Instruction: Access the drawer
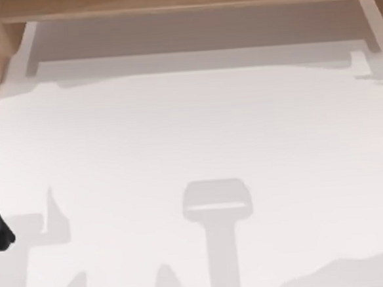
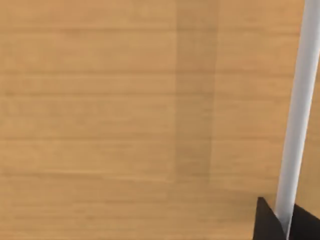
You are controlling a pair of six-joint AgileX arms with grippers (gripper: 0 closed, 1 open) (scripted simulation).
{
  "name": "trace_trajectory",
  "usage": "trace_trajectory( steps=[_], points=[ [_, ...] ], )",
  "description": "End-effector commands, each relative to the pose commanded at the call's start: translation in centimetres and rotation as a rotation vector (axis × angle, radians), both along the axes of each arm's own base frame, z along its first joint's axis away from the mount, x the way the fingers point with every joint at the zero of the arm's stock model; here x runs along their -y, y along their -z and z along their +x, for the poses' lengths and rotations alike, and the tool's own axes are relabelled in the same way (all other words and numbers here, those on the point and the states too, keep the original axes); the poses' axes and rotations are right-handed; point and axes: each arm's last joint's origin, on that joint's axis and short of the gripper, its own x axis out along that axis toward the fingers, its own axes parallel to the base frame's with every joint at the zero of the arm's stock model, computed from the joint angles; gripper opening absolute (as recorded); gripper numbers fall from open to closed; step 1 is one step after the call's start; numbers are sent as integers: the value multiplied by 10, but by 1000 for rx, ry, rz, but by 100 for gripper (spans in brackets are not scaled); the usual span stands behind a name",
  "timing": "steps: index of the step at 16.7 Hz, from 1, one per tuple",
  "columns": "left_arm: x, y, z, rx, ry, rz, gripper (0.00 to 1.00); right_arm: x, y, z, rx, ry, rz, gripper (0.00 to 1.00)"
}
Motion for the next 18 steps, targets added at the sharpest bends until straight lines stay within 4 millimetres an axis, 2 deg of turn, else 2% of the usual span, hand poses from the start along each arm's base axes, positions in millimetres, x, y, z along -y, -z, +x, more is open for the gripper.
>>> trace_trajectory(
  steps=[6, 13, 18],
  points=[
    [0, 0, 0, 0, 0, 0, 100, 0, -1, -3, 6, 0, -6, 0],
    [0, 0, 0, 0, 0, 0, 100, -1, 1, -59, -1, 0, 1, 0],
    [0, 0, 0, 0, 0, 0, 100, -1, 2, -61, -3, -1, 3, 0]
  ],
)
